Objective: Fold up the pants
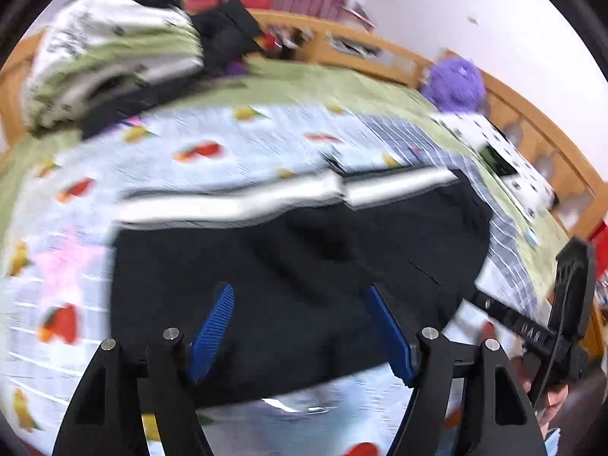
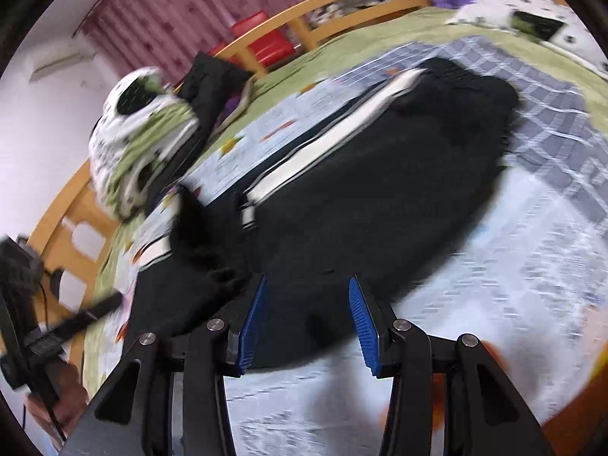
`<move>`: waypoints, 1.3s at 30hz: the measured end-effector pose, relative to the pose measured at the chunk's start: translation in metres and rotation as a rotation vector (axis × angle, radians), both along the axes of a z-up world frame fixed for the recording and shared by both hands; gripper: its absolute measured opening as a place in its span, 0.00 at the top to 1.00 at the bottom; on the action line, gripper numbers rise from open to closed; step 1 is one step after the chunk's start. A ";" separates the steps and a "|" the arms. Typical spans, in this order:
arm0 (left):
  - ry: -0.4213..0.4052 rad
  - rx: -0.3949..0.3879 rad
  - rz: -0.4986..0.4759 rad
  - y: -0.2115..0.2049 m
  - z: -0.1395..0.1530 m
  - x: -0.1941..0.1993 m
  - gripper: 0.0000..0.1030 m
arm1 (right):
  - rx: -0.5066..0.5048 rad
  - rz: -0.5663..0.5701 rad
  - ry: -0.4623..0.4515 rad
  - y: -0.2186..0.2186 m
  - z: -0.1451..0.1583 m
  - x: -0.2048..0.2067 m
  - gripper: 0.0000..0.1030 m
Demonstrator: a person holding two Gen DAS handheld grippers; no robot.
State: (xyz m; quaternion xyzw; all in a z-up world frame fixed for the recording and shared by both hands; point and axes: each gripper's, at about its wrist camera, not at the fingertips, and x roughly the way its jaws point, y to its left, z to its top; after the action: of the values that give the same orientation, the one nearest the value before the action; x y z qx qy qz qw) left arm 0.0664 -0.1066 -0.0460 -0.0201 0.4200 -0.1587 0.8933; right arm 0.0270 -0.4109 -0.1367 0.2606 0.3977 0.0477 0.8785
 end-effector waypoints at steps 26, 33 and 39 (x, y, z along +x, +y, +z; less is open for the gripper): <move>0.065 -0.129 0.273 0.148 -0.037 0.049 0.31 | -0.306 0.312 0.157 0.096 -0.031 0.066 0.67; 0.074 -0.128 0.268 0.161 -0.043 0.044 0.31 | -0.355 0.286 0.068 0.109 0.005 0.109 0.47; 0.083 -0.135 0.287 0.172 -0.045 0.051 0.31 | -0.247 0.303 0.283 0.101 -0.041 0.200 0.38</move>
State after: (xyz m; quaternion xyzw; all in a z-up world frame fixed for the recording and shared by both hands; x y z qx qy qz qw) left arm 0.1171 0.0656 -0.0915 -0.1462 0.4379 -0.0564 0.8853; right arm 0.2271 -0.3102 -0.1777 0.0925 0.5543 0.0930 0.8219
